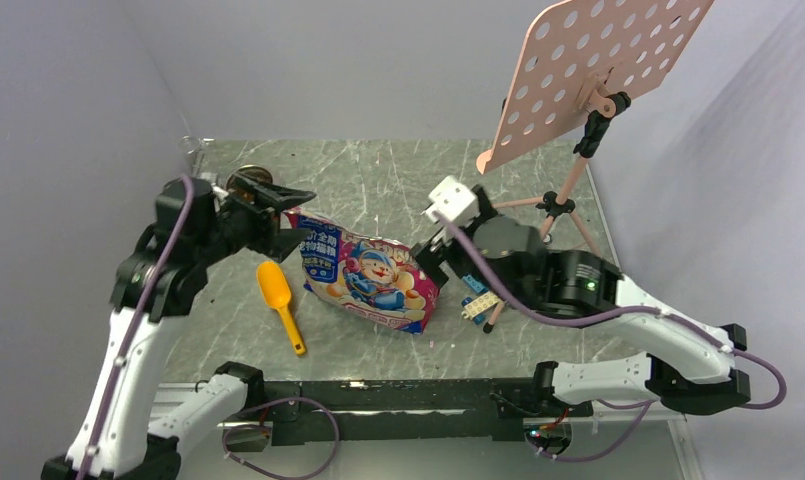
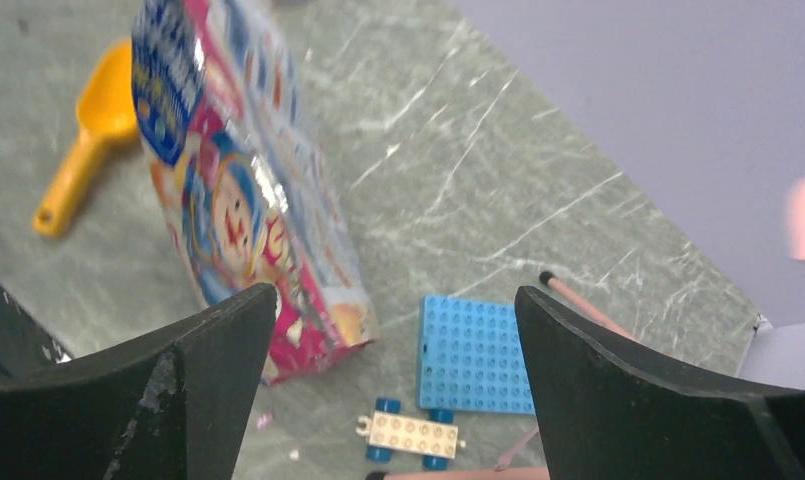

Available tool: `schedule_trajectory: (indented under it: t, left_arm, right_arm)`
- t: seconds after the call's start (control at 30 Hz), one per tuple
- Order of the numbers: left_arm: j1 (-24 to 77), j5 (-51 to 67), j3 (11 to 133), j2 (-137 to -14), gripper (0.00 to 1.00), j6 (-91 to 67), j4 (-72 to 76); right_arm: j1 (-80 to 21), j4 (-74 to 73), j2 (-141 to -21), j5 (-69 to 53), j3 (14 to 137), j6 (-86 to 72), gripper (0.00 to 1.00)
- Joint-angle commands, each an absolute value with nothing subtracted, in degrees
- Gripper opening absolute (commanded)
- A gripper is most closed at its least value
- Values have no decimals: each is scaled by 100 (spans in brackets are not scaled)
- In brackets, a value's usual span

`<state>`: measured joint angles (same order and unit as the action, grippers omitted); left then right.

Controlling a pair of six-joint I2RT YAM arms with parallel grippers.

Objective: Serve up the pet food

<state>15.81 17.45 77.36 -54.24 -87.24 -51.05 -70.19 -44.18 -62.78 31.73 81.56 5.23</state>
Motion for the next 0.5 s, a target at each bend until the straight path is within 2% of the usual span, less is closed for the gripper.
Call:
schedule_trajectory:
  t: [0.0,0.13,0.37,0.47]
  left_arm:
    - [1448,1258,7767,-4682,78,-10293,-6115]
    - [1424,445,8564,-4729,83,-9537,-6075]
    - [1424,-604,10121,-5063,85,-7384,-5690]
    - [1421,-878,10196,-4822,98,-6477,-4896]
  right_arm:
    - [-7005,-4254,-6076,4243,8928,215,97]
    - [-7005,-3877,-5958,5444,9077,146,100]
    - [-7005,-3388,-5904,6343,9588,429,100]
    - [-7007,-3272,-5862,6277,9664,594,100]
